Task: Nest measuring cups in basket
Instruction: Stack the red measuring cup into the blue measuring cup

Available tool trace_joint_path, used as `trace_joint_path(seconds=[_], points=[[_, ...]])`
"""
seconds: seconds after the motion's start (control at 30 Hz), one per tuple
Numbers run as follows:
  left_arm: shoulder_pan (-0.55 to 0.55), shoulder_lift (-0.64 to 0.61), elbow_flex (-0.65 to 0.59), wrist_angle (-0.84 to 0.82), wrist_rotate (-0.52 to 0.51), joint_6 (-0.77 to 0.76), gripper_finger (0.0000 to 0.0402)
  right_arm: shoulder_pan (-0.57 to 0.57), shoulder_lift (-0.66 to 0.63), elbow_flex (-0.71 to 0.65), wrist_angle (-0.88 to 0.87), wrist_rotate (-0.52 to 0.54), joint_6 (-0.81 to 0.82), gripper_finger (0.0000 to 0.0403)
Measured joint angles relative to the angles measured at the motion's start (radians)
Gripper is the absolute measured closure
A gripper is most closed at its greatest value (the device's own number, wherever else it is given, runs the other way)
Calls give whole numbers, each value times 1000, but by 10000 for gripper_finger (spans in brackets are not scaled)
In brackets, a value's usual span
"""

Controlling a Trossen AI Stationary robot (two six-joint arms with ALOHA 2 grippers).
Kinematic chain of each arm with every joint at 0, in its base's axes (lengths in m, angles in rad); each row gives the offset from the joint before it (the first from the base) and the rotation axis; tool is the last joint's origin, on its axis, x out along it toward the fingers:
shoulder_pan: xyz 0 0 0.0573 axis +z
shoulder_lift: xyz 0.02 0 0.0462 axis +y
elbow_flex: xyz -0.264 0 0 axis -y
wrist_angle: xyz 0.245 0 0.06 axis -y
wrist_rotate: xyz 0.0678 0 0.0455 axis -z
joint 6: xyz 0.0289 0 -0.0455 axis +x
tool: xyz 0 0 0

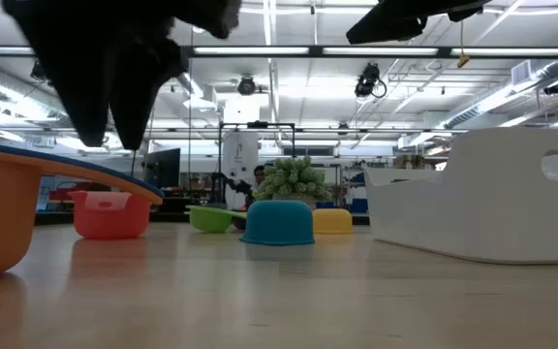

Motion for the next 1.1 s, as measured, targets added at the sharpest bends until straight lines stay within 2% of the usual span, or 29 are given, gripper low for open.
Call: trace_joint_path(seconds=[0.13, 0.27, 0.47, 0.63, 0.8, 0.9, 1.0, 1.1], points=[[-50, -5, -19, -34, -131, 224, 153, -2, 0, 0, 5, 14, 32, 126], [-70, -5, -80, -65, -230, 324, 153, -5, 0, 0, 5, 16, 82, 126], [-63, -4, -156, -60, -243, 415, 164, -7, 0, 0, 5, 18, 117, 126], [-50, -4, -168, -67, -242, 508, 190, -8, 0, 0, 5, 52, 117, 126], [-13, -7, -168, -73, -224, 521, 199, -13, 1, 0, 4, 53, 109, 126], [2, -35, -168, -73, -190, 509, 198, -20, 1, 0, 3, 53, 92, 126], [2, -73, -169, -72, -213, 506, 198, -30, 2, 0, 5, 52, 72, 126], [-1, -148, -231, -17, -226, 496, 198, -46, 2, 0, 4, 52, 71, 126]])
